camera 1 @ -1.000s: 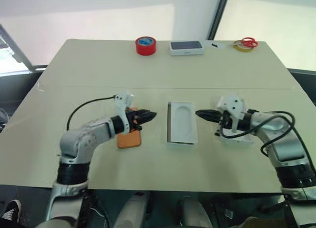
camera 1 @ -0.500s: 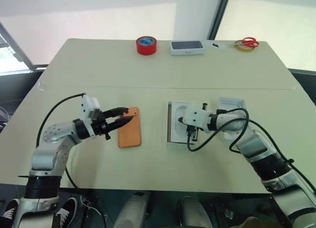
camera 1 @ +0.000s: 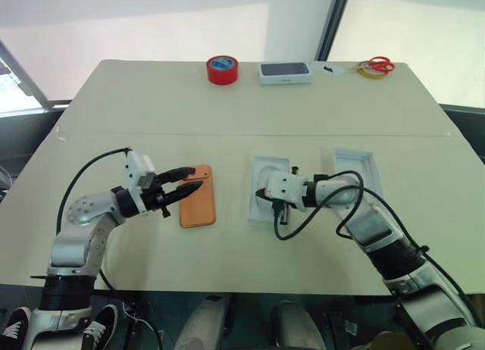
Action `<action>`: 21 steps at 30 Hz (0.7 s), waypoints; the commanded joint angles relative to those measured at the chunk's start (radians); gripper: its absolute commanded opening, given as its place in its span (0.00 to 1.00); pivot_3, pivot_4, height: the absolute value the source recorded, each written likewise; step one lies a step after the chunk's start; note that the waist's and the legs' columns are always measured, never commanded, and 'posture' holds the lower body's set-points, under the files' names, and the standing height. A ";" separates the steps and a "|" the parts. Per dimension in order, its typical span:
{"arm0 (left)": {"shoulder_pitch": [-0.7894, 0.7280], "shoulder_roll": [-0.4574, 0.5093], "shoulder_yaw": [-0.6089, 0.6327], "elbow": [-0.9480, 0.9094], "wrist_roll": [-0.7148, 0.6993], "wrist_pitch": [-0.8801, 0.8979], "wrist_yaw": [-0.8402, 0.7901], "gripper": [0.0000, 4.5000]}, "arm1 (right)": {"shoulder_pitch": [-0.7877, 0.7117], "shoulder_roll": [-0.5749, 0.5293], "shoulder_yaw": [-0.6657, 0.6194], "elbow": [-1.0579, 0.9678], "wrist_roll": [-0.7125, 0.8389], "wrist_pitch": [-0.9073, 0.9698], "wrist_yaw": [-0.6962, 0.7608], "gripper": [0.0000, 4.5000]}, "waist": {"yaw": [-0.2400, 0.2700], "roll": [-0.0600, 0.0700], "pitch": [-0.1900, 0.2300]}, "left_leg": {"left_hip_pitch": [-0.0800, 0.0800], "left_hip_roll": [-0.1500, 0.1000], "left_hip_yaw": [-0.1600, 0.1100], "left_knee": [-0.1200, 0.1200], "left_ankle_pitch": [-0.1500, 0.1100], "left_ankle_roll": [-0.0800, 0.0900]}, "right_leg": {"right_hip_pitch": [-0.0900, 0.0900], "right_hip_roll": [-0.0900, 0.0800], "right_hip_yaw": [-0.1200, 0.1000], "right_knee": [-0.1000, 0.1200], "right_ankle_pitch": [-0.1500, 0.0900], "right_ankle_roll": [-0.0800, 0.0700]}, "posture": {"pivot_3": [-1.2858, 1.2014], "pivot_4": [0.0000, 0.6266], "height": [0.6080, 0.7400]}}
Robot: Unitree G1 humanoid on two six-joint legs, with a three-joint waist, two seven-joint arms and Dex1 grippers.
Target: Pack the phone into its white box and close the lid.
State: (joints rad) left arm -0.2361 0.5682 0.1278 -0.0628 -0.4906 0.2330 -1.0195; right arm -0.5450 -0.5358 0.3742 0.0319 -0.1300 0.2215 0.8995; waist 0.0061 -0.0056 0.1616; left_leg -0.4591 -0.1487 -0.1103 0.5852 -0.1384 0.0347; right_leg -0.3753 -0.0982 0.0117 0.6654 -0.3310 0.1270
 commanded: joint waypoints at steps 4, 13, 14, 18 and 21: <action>0.013 0.017 0.015 -0.045 -0.017 0.018 0.012 0.44 | 0.031 -0.102 -0.010 -0.020 -0.008 -0.068 0.075 0.01 | 0.006 0.000 0.000 | 0.000 0.000 0.000 0.000 0.000 0.000 | 0.000 0.000 0.000 0.000 0.000 0.000 | 0.52 0.24 0.97; 0.011 0.050 0.045 -0.018 -0.053 0.103 0.015 0.44 | 0.056 -0.123 -0.051 -0.100 0.085 -0.042 0.146 0.01 | 0.004 0.000 0.000 | 0.001 0.000 0.000 -0.001 0.000 0.000 | 0.001 0.000 0.000 0.000 0.000 0.000 | 0.52 0.24 0.97; 0.006 0.058 0.046 -0.011 -0.064 0.146 0.026 0.44 | 0.051 -0.121 -0.050 -0.099 0.083 -0.045 0.148 0.01 | 0.004 0.000 0.000 | 0.001 0.000 0.000 -0.001 0.000 0.000 | 0.001 0.000 0.000 0.000 0.000 0.000 | 0.52 0.24 0.97; -0.014 0.089 0.066 0.008 -0.134 0.327 0.057 0.44 | 0.012 -0.070 -0.076 -0.072 0.084 -0.032 0.091 0.01 | 0.000 0.000 0.000 | 0.001 0.001 0.000 -0.003 0.000 -0.001 | -0.001 0.000 0.001 0.000 0.000 0.000 | 0.52 0.24 0.97; -0.030 0.141 0.102 0.053 -0.184 0.526 0.115 0.44 | -0.061 0.043 -0.094 -0.078 0.126 0.037 0.031 0.01 | -0.012 -0.001 0.000 | 0.001 0.001 0.000 -0.004 0.001 -0.002 | -0.002 0.001 0.001 0.001 0.000 0.000 | 0.52 0.24 0.97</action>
State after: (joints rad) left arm -0.2537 0.6819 0.1907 -0.0188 -0.6451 0.6805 -0.9286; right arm -0.5634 -0.5221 0.3096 -0.0232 -0.0335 0.2379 0.9640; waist -0.0058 -0.0061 0.1618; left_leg -0.4580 -0.1472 -0.1107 0.5800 -0.1367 0.0322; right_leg -0.3779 -0.0971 0.0132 0.6663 -0.3309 0.1268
